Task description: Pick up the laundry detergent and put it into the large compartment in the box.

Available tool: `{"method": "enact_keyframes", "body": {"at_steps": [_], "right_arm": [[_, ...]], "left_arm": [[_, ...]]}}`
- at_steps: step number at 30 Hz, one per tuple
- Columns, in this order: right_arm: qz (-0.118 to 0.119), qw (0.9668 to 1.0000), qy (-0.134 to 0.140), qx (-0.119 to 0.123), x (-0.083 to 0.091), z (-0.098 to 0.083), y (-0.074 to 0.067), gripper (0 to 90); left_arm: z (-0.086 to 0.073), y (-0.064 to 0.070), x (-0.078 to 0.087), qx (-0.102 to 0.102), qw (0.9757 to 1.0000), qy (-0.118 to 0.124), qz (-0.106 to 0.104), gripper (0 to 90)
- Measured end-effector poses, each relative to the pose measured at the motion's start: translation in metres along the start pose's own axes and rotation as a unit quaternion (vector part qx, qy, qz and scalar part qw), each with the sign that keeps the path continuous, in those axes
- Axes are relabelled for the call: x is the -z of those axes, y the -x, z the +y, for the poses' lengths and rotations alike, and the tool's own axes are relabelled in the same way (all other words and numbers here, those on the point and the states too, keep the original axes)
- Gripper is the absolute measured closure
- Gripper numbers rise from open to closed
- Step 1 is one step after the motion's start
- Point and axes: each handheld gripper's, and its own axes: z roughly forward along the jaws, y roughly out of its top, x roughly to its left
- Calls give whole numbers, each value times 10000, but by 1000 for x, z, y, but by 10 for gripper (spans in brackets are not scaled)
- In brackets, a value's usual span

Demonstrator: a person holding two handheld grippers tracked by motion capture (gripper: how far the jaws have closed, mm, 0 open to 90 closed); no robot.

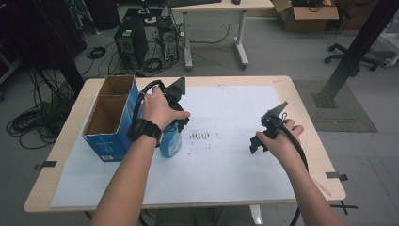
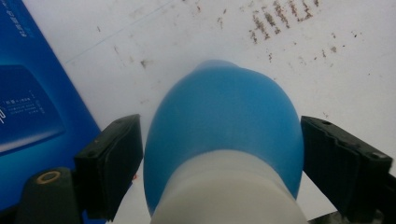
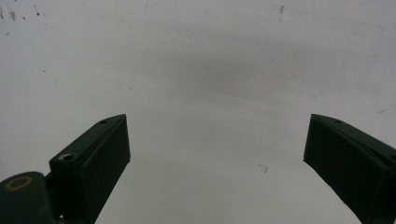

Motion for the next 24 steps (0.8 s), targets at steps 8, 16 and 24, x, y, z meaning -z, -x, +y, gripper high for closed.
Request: {"method": "enact_keyframes", "body": {"at_steps": [8, 16, 24], "right_arm": [[0, 10000, 6, -13, -1, 0, 0, 72], [3, 10000, -1, -29, -1, 0, 0, 73], [26, 10000, -22, -22, -2, -1, 0, 74]], "left_arm": [[0, 0, 0, -40, 10000, -21, -17, 193], [1, -1, -1, -48, 10000, 1, -23, 223], [1, 0, 0, -52, 10000, -12, -31, 263]]}}
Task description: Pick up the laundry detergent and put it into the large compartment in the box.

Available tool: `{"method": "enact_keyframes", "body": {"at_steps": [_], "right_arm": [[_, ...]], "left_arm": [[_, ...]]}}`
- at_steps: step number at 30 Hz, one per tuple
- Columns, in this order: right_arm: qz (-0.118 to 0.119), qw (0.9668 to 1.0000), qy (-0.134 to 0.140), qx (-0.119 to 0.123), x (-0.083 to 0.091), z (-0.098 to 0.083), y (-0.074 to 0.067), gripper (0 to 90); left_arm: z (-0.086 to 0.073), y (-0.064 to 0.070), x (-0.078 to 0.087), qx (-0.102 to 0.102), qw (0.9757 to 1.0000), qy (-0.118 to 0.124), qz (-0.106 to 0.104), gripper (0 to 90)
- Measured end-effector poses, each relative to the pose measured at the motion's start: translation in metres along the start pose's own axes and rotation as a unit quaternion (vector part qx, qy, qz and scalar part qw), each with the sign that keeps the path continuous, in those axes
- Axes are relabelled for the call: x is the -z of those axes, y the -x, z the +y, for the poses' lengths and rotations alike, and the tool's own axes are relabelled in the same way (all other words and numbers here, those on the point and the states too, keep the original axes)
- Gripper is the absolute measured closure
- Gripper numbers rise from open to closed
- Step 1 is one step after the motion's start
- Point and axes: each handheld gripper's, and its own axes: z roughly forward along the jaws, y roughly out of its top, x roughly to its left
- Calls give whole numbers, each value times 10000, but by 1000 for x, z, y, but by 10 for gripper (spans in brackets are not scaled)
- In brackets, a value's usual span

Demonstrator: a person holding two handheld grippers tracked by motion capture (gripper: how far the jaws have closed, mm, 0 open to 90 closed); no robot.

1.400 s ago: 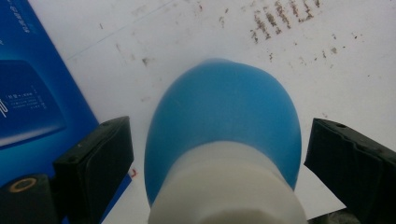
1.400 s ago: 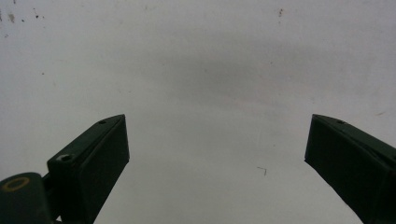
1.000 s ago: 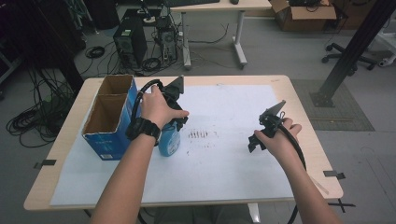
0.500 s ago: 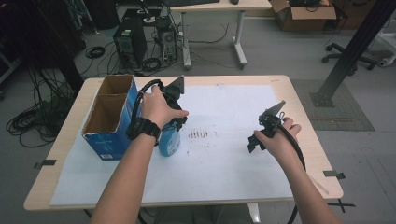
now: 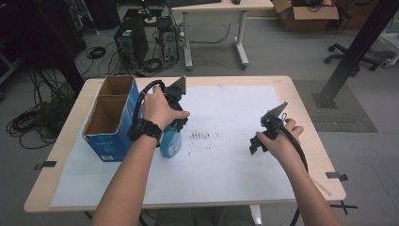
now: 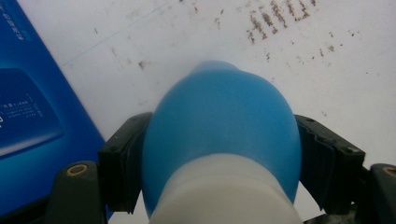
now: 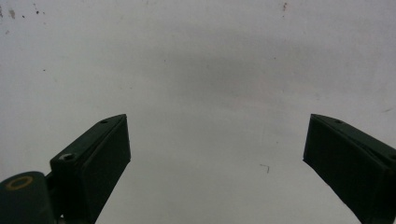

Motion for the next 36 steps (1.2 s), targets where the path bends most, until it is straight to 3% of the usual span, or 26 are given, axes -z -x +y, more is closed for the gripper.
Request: {"method": "enact_keyframes", "body": {"at_steps": [18, 36], "right_arm": [[-8, 10000, -6, 32, 0, 0, -1, 79], [25, 10000, 50, 67, 8, 0, -1, 82]], "left_arm": [[-1, -3, -1, 8, 10000, -5, -8, 355], [1, -5, 4, 47, 9999, -110, -72, 368]]}}
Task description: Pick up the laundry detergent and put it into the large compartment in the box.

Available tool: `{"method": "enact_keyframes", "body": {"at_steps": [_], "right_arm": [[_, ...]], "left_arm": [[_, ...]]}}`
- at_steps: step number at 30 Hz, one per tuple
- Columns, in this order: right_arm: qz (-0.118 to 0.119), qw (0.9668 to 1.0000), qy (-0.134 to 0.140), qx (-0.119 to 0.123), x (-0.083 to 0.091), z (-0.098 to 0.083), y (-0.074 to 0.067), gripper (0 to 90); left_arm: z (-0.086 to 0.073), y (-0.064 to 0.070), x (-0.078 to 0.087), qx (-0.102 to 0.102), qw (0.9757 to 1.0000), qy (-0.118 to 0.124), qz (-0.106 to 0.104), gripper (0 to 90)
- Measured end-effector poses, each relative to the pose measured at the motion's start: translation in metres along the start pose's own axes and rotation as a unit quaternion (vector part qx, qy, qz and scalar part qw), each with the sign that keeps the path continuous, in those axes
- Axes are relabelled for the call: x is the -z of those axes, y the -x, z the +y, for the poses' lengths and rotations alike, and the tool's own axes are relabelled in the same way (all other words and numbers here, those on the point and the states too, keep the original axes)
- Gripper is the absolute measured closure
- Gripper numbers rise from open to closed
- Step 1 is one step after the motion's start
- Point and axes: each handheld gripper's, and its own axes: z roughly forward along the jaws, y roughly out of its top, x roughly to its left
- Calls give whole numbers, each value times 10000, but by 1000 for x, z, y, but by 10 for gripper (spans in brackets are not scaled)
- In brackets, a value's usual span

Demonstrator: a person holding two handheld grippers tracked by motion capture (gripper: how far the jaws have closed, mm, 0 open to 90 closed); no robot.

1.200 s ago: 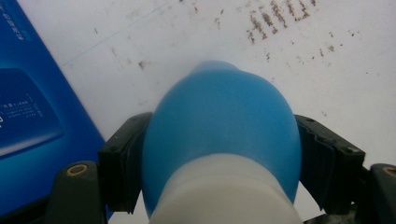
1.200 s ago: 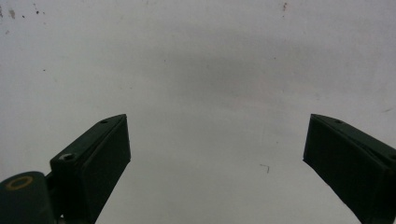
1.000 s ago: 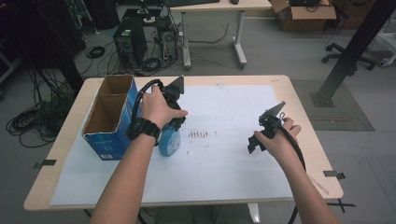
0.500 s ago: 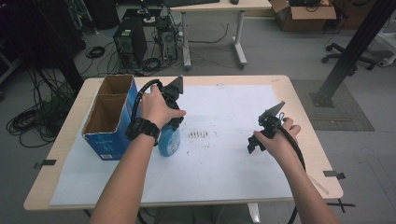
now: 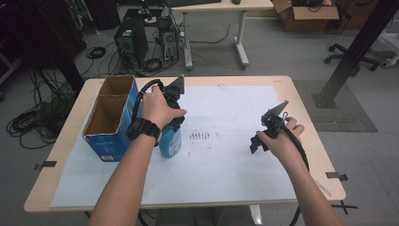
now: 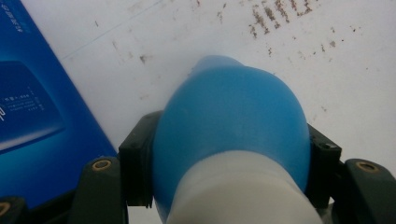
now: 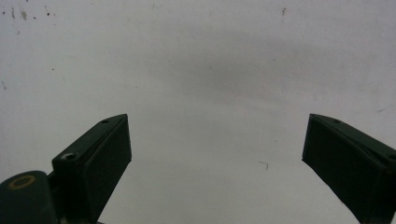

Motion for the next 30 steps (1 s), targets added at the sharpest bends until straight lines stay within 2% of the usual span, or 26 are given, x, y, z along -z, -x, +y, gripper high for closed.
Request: {"method": "enact_keyframes", "body": {"at_steps": [11, 16, 30], "right_arm": [[13, 10000, 27, -21, 2, -1, 2, 82], [32, 10000, 37, -22, 3, 0, 3, 83], [52, 9999, 133, -51, 14, 1, 2, 83]], "left_arm": [[3, 1, 26, -8, 10000, 37, 38, 370], [5, 1, 48, -2, 9999, 103, -34, 371], [6, 0, 109, 114, 9996, 264, 74, 372]]}}
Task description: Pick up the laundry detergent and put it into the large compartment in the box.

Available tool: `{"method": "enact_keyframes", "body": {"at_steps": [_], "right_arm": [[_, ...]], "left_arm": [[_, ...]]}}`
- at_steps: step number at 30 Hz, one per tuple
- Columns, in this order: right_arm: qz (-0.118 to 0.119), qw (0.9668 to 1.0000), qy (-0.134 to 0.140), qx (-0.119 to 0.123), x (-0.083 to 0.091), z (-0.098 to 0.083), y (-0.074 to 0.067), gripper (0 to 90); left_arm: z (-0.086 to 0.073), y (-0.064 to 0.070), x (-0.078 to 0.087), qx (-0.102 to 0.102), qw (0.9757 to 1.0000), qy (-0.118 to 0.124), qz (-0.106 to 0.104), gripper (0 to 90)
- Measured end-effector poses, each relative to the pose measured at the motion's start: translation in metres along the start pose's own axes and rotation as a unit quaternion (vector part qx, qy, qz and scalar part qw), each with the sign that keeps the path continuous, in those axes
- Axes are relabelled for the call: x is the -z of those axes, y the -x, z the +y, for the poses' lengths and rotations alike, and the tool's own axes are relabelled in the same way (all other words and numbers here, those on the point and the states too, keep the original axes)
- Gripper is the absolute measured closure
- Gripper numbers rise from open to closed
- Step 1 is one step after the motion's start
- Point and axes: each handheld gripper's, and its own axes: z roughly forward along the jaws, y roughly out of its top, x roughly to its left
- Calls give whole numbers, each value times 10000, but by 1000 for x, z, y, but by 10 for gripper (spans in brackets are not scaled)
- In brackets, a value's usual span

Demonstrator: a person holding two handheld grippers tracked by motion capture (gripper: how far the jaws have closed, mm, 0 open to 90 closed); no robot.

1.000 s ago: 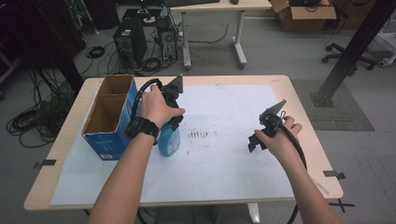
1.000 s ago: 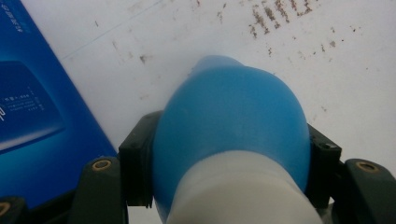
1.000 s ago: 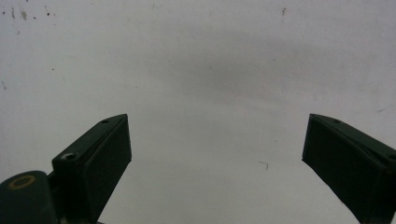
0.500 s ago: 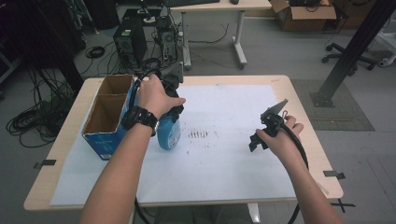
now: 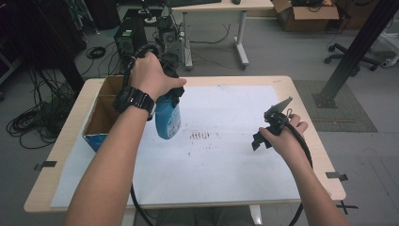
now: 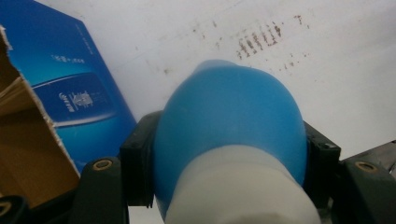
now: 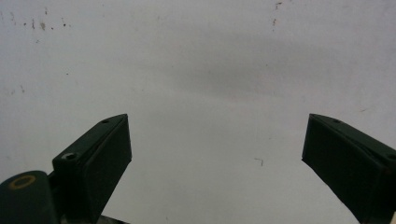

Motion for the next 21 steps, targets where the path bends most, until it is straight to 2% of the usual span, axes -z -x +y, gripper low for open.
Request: {"method": "enact_keyframes", "body": {"at_steps": [9, 13, 14, 15, 21], "right_arm": [[54, 10000, -3, 3, 2, 0, 3, 81], [94, 10000, 19, -7, 4, 1, 3, 81], [103, 9999, 34, 4, 4, 1, 2, 81], [105, 9999, 42, 13, 5, 2, 2, 81], [122, 9999, 53, 53, 5, 2, 0, 81]], "left_arm": [[1, -8, 30, 198, 9997, 153, -8, 372], [0, -14, 48, 312, 9992, 259, 27, 372], [0, -14, 48, 312, 9992, 259, 27, 372], [-1, -17, 55, 375, 9989, 290, 32, 372], [-3, -28, 70, 574, 9977, 351, 22, 373]]}}
